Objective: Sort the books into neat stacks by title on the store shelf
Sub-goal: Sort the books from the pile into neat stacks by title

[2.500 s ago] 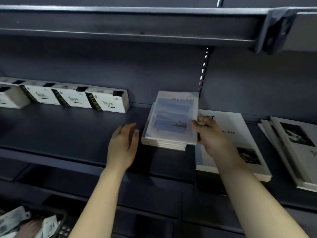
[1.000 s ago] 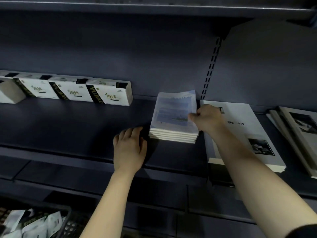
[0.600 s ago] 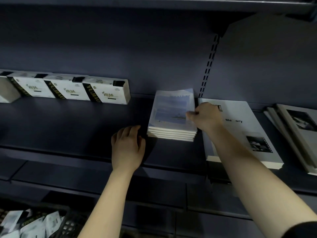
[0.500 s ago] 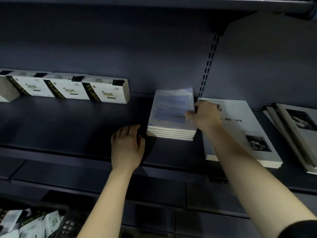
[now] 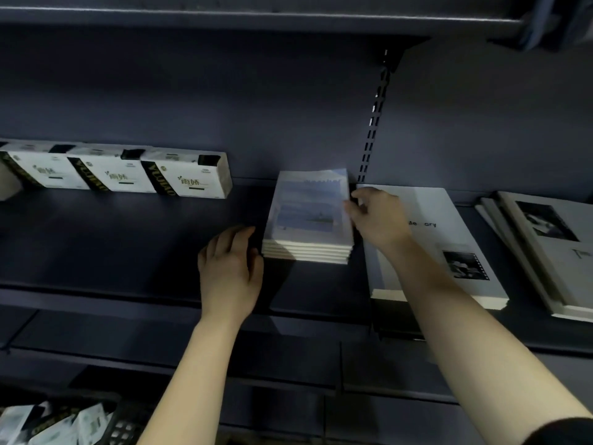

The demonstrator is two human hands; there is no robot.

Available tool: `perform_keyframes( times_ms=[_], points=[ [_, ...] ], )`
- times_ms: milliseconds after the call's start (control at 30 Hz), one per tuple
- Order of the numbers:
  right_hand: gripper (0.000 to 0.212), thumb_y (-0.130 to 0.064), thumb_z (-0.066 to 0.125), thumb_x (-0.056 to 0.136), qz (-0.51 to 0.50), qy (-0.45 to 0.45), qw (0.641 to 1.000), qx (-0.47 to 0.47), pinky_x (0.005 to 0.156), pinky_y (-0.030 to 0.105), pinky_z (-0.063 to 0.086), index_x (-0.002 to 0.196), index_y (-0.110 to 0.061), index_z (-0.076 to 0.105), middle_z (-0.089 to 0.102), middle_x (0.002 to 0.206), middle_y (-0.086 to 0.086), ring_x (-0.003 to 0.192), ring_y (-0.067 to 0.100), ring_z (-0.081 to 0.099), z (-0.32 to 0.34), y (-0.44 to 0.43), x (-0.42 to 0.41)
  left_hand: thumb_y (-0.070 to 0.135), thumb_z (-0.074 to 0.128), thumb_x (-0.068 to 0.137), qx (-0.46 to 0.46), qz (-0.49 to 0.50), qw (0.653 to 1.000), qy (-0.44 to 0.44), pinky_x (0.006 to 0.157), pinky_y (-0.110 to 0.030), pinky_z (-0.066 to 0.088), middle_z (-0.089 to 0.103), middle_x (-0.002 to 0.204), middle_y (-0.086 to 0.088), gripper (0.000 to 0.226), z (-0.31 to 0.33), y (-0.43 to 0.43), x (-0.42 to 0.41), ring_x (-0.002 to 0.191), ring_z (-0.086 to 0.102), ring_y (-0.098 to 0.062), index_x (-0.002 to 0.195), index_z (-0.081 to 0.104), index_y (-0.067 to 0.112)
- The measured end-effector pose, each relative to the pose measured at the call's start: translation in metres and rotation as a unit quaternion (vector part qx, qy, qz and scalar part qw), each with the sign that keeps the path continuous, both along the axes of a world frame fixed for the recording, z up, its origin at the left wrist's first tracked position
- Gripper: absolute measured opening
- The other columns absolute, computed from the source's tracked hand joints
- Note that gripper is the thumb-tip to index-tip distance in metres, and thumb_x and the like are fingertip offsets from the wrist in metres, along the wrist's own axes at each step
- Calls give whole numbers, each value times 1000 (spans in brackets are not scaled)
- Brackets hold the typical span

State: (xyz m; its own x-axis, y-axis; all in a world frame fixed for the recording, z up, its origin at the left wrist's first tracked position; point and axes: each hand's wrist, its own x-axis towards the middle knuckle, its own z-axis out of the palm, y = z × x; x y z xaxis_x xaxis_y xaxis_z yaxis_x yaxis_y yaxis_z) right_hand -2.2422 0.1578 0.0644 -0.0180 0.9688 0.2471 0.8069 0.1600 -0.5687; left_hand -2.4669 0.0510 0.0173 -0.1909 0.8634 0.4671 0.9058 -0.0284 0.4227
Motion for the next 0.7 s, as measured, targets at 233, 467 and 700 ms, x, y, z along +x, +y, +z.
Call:
perform_keyframes(
  times_ms=[233, 467, 700],
  points=[
    [16, -15, 59, 89, -72, 39, 995, 54, 73, 24, 49, 98, -14, 71, 72, 93, 4, 80, 20, 66, 8, -11, 81, 31, 41, 91, 26, -89, 994, 55, 95, -51, 39, 54, 130, -10, 42, 26, 17, 75, 117, 48, -33, 126, 55, 13],
    [16, -17, 54, 95, -127, -83, 988, 32, 68, 22, 35, 93, -12, 69, 61, 85, 4, 74, 16, 54, 4, -41, 209, 34, 36, 88, 13, -182, 981, 72, 95, -48, 42, 57, 124, -11, 45, 26, 32, 193, 112, 52, -33, 122, 57, 12],
    [28, -19, 63, 84, -165, -133, 977, -14, 67, 35, 42, 70, 5, 65, 65, 75, 22, 77, 39, 64, -9, -57, 323, 34, 41, 90, -3, -211, 971, 110, 94, -45, 41, 59, 121, -9, 41, 21, 41, 290, 107, 56, -31, 120, 59, 12]
  ],
)
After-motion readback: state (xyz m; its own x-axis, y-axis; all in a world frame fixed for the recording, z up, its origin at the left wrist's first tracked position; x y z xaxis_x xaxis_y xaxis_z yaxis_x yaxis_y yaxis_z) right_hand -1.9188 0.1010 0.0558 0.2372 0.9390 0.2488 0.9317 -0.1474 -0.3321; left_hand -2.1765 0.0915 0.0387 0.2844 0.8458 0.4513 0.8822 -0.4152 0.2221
